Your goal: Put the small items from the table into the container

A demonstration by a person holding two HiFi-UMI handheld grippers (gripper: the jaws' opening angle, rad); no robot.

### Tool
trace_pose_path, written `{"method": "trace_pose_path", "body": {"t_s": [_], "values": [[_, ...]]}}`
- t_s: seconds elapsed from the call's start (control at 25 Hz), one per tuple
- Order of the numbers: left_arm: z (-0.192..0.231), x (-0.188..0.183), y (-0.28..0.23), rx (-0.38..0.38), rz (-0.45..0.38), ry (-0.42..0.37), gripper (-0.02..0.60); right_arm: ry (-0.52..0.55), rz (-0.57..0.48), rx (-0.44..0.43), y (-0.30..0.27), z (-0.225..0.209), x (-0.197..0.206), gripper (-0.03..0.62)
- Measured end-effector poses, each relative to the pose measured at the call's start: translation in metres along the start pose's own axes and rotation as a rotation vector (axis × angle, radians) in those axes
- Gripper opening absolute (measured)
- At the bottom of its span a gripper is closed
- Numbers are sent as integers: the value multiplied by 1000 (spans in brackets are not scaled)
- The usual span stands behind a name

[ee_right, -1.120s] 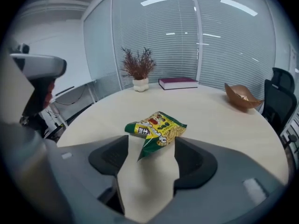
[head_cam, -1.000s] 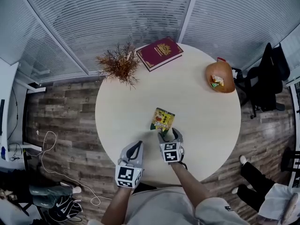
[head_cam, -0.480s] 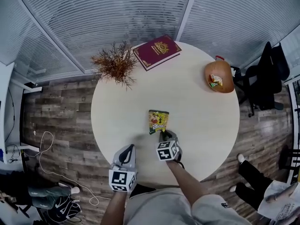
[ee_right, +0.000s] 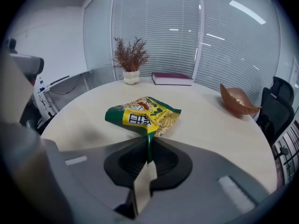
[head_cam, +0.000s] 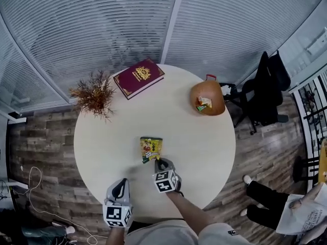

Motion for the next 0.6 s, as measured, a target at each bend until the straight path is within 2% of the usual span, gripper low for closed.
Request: {"method": "trace_pose_path", "body": {"t_s": [0.12, 0.28, 0.44, 0.6], "values": [[-14, -3, -6, -5, -3, -1, 0, -21, -64, 70, 14, -53, -11, 15], [-34, -6, -16, -7, -16, 1, 0, -50, -141, 212, 34, -155, -31, 16], [-54, -6, -29, -13, -14, -1, 0, -88, -151, 308, 42, -249, -47, 17], [-74, -4, -38, -18, -10, 2, 0, -163, -122, 356, 35, -317, -48, 17]]}}
Point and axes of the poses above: the fingertips, and each gripper's own axes: y backward along the fingers, z to its left, x out of its underside, the point moved 7 cm from there along y, backward along the fingers, and after that the axes turned 11 degrees about y, right-handed, at the moved point
